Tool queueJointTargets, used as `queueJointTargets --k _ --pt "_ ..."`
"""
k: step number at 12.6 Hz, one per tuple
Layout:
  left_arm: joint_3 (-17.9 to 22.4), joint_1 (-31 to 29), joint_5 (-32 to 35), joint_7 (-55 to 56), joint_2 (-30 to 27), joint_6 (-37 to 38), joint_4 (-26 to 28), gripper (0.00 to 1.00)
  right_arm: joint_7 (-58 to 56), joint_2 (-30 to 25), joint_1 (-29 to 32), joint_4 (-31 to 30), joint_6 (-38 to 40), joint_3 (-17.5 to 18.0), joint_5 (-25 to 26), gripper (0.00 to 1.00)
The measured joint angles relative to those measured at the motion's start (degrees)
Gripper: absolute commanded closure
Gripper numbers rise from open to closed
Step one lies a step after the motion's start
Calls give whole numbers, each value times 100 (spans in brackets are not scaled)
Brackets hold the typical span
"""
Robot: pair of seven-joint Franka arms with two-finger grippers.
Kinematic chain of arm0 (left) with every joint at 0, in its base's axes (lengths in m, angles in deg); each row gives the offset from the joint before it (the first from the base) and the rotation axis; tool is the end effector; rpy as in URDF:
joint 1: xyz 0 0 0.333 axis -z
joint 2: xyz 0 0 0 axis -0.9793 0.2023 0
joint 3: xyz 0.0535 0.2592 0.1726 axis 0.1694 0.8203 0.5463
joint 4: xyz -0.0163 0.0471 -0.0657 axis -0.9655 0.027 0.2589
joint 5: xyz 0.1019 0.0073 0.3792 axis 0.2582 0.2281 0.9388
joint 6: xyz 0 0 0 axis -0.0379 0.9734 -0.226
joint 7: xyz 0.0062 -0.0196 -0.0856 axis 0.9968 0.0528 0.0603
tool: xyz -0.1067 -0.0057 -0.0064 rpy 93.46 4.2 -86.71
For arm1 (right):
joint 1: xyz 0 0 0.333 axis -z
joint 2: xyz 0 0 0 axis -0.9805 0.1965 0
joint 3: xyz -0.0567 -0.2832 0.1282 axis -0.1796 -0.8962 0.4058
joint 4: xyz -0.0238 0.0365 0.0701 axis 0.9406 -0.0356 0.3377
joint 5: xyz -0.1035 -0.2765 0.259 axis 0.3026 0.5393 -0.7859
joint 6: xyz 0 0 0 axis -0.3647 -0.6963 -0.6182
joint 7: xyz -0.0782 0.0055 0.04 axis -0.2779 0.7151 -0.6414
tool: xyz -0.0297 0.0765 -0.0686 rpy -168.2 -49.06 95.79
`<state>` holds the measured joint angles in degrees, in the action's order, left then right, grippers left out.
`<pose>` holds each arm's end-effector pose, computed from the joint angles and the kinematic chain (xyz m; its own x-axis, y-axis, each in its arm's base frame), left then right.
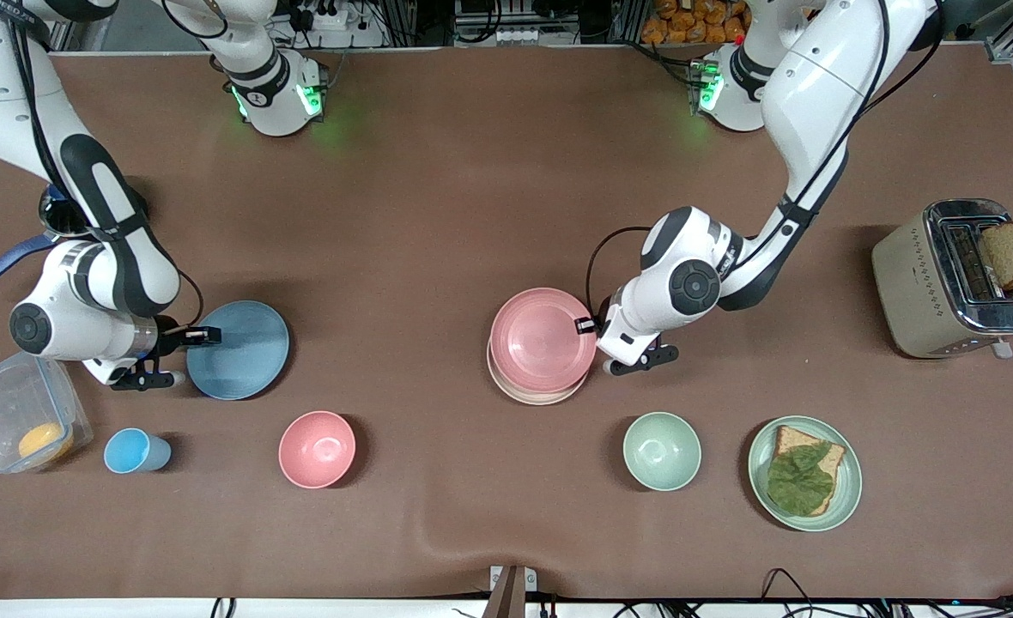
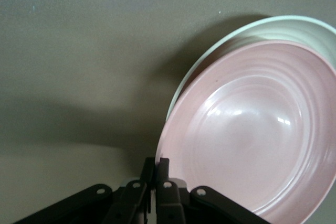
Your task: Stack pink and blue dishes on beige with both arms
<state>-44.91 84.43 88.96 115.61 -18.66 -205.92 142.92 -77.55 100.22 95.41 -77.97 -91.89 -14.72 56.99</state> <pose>0.5692 -0.3377 0.2209 0.9473 0.2399 -0.2124 0.2821 -0.9388 0.1975 0.5911 -0.1024 0.1665 0.9717 0.0583 -0.2290 0.0265 -0.9899 -0.1395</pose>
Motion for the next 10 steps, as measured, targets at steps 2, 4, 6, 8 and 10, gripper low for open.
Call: queueJointTargets --k 2,4,6,8,10 --pt "8 1 0 0 48 0 -67 100 -10 0 0 10 0 2 0 100" --pt "32 2 0 0 136 -5 -154 100 -18 -11 -1 27 17 26 0 100" --pt "39 10 0 0 233 -36 -234 100 -19 -103 -23 85 216 63 0 100" --pt "46 29 0 0 271 -54 -268 85 -19 -330 -106 268 682 92 -4 100" --pt "53 43 0 0 273 -57 -285 0 -17 -603 -203 477 1158 114 -13 100"
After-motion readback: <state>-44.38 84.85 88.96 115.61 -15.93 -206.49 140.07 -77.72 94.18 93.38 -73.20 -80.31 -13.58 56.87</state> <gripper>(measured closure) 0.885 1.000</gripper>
